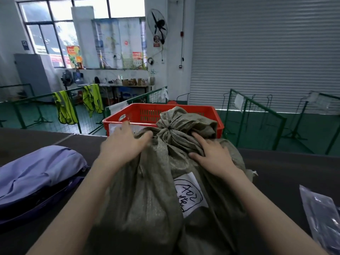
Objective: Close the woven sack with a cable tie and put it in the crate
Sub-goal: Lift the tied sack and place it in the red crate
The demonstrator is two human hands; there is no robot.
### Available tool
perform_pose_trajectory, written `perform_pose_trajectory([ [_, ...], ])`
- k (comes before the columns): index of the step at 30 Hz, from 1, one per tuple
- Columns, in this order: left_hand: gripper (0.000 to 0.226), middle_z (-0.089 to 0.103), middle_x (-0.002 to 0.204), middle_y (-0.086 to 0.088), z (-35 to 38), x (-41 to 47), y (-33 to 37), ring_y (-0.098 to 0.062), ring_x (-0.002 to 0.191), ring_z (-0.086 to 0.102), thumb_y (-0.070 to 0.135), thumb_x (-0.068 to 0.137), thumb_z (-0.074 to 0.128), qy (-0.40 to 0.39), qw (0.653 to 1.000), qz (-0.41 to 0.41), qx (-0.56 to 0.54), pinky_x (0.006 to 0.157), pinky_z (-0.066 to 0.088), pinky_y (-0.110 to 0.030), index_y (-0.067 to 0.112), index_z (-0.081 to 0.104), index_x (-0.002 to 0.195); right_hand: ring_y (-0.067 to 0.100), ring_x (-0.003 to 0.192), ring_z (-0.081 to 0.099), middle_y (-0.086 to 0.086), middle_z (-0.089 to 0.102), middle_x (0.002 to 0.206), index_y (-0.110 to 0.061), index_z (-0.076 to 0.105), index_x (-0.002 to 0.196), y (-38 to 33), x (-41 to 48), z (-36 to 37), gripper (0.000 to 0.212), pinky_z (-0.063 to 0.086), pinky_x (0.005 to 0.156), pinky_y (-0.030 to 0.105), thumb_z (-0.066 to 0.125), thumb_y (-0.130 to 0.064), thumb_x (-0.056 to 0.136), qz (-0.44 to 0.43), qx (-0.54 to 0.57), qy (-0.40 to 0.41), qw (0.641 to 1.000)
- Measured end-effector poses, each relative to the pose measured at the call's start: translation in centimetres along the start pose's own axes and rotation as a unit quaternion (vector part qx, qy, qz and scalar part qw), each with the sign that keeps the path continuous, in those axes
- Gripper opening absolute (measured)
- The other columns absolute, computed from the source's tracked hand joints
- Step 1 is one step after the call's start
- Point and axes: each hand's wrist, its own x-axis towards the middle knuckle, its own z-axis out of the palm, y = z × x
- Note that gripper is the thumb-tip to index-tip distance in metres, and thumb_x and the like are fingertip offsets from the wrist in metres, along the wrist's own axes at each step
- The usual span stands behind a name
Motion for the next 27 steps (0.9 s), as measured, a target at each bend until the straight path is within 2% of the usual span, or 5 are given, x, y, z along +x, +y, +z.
perform_pose_trajectory([
  [5,0.127,0.039,0.149,-0.007,5.2,-4.5,-0.7,-0.031,0.131,0.044,0.098,0.044,0.033,-0.172,0.985,-0.005,0.030,0.106,0.039,-0.046,0.020,0.028,0.143,0.027,0.122,0.040,0.006,0.053,0.127,-0.029,0.048,0.131,-1.4,0.2,0.5,0.038,0.033,0.099,0.046,0.039,-0.034,0.095,0.013,-0.029,0.043,0.999],
  [11,0.031,0.063,0.118,-0.019,7.5,-5.3,1.5,-0.039,0.109,0.057,0.032,0.091,0.047,0.001,0.999,-0.003,-0.051,0.086,0.045,-0.040,0.010,0.058,0.110,0.032,0.108,0.049,0.013,0.062,0.112,-0.009,0.057,0.109,-2.4,-0.7,0.8,0.028,0.040,0.083,0.040,0.038,-0.006,0.088,0.027,0.045,0.143,0.988],
  [16,0.029,0.064,0.117,-0.016,3.2,-4.1,3.1,-0.036,0.107,0.057,0.028,0.093,0.044,0.078,0.988,0.014,-0.132,0.080,0.043,-0.038,0.013,0.059,0.112,0.034,0.102,0.053,0.018,0.064,0.103,-0.004,0.060,0.101,-3.8,0.3,-2.3,0.028,0.039,0.072,0.036,0.038,0.001,0.085,0.019,0.129,0.225,0.966],
  [22,0.028,0.067,0.114,-0.005,-3.1,-2.5,4.2,-0.030,0.106,0.058,0.032,0.094,0.042,0.158,0.955,0.035,-0.248,0.077,0.039,-0.032,0.022,0.063,0.110,0.035,0.108,0.053,0.021,0.064,0.111,-0.007,0.060,0.114,-6.4,3.1,-8.8,0.037,0.041,0.083,0.035,0.040,0.000,0.083,-0.002,0.175,0.286,0.942],
  [27,0.029,0.065,0.117,-0.012,-8.6,-0.6,6.5,-0.032,0.107,0.057,0.029,0.094,0.044,0.239,0.931,0.061,-0.270,0.078,0.037,-0.032,0.015,0.062,0.112,0.031,0.107,0.050,0.016,0.061,0.109,-0.014,0.055,0.118,-9.1,4.0,-15.7,0.040,0.039,0.090,0.038,0.047,-0.032,0.083,-0.077,0.164,0.292,0.939],
])
